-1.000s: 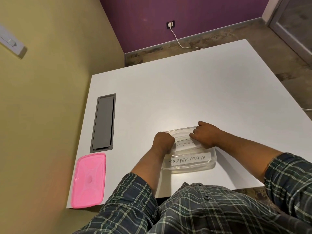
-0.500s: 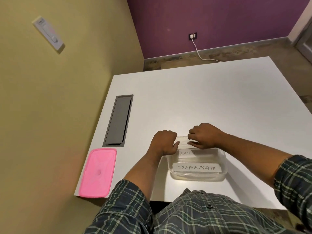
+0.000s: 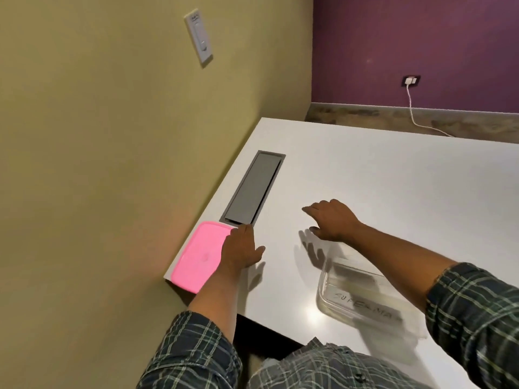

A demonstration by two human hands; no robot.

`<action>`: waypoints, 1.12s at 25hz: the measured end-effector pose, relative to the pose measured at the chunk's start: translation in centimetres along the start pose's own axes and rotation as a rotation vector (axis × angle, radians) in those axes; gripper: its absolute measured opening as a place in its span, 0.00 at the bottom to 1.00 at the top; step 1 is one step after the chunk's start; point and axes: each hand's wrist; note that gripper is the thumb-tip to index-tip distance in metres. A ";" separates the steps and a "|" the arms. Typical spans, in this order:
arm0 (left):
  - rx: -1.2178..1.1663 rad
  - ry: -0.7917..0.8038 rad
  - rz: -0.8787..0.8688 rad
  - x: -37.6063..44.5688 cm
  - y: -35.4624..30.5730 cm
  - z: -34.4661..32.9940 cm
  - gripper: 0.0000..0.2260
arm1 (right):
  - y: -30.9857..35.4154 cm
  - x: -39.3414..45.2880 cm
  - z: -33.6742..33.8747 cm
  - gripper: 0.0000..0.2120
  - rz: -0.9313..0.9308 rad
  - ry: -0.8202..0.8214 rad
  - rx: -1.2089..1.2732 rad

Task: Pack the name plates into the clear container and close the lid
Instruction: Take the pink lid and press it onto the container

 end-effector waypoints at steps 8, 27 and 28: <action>-0.071 0.080 0.287 -3.0 11.4 -1.5 0.46 | 8.9 8.2 -0.4 0.30 0.153 0.056 -0.032; -0.401 0.327 0.717 -3.1 20.6 -6.0 0.57 | 21.4 18.2 -6.2 0.26 0.008 0.452 0.358; -0.401 0.326 0.720 -2.9 20.5 -6.1 0.56 | 21.6 18.3 -6.3 0.24 0.010 0.449 0.361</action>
Point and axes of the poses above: each hand's wrist, its own x-axis towards the middle knuckle, its own z-axis out of the back of the hand, y = z × x, and after that the axes turned 3 degrees about -z, right-handed
